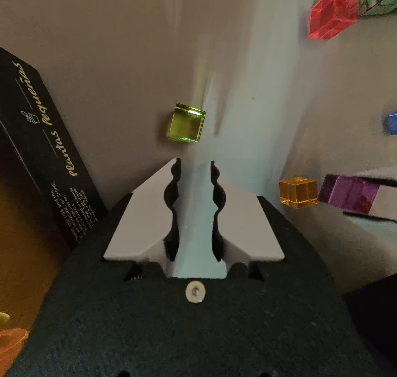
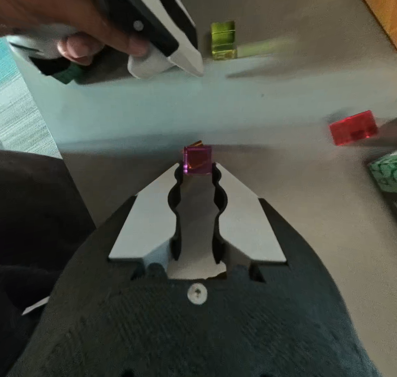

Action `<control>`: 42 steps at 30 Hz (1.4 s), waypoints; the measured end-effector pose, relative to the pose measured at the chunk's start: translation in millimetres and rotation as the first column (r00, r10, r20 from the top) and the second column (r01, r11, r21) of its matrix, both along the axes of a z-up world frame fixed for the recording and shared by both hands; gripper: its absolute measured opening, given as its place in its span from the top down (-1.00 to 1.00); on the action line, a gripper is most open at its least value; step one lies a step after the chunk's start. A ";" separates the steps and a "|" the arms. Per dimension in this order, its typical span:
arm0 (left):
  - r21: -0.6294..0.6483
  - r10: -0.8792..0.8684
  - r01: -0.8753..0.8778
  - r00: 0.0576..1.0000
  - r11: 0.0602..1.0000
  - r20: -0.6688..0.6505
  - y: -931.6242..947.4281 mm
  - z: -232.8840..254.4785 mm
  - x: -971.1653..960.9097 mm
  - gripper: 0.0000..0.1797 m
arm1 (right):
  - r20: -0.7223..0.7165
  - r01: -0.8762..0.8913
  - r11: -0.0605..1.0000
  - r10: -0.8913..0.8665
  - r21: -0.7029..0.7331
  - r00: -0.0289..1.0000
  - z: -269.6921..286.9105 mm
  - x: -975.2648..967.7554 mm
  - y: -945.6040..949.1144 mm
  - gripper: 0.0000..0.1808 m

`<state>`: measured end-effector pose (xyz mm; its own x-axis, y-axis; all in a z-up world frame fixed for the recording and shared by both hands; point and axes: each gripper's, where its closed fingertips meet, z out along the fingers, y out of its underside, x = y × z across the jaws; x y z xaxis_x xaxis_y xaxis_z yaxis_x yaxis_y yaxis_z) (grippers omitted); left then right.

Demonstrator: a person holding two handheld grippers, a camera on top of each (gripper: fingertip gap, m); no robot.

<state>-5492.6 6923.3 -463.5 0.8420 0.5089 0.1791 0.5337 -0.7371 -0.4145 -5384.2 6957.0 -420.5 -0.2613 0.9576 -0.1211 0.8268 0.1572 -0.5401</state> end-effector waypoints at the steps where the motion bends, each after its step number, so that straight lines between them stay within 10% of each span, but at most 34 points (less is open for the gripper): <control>1: -0.009 0.008 -0.008 1.000 1.000 -0.023 0.6 0.2 -3.0 0.61 | -0.001 -0.028 1.000 0.028 0.006 1.000 -1.4 3.2 -6.2 0.73; 7: -0.107 0.023 -0.043 0.984 0.993 -0.176 4.5 -6.4 -27.7 0.34 | -0.025 -0.059 0.997 0.060 0.044 0.998 -4.3 -3.1 -14.4 0.73; 13: -0.065 0.022 -0.031 0.990 0.997 -0.138 19.6 -6.7 -32.0 0.72 | -0.005 -0.063 0.998 0.063 0.025 0.998 -10.6 -7.3 -13.3 0.73; 21: 0.006 0.003 -0.003 0.991 1.000 -0.130 19.2 19.1 -20.4 0.72 | -0.004 0.013 1.000 -0.013 -0.009 1.000 -6.0 6.5 -5.6 0.25; 32: 0.136 -0.407 0.419 0.907 0.898 -0.105 26.5 72.4 91.6 0.73 | 0.055 0.431 0.899 -0.435 0.074 0.899 -22.5 86.2 107.0 0.28; 42: 0.095 -0.404 0.413 0.910 0.906 -0.096 30.5 59.9 104.2 0.73 | 0.105 0.527 0.850 -0.524 0.006 0.845 -36.6 76.8 126.0 0.27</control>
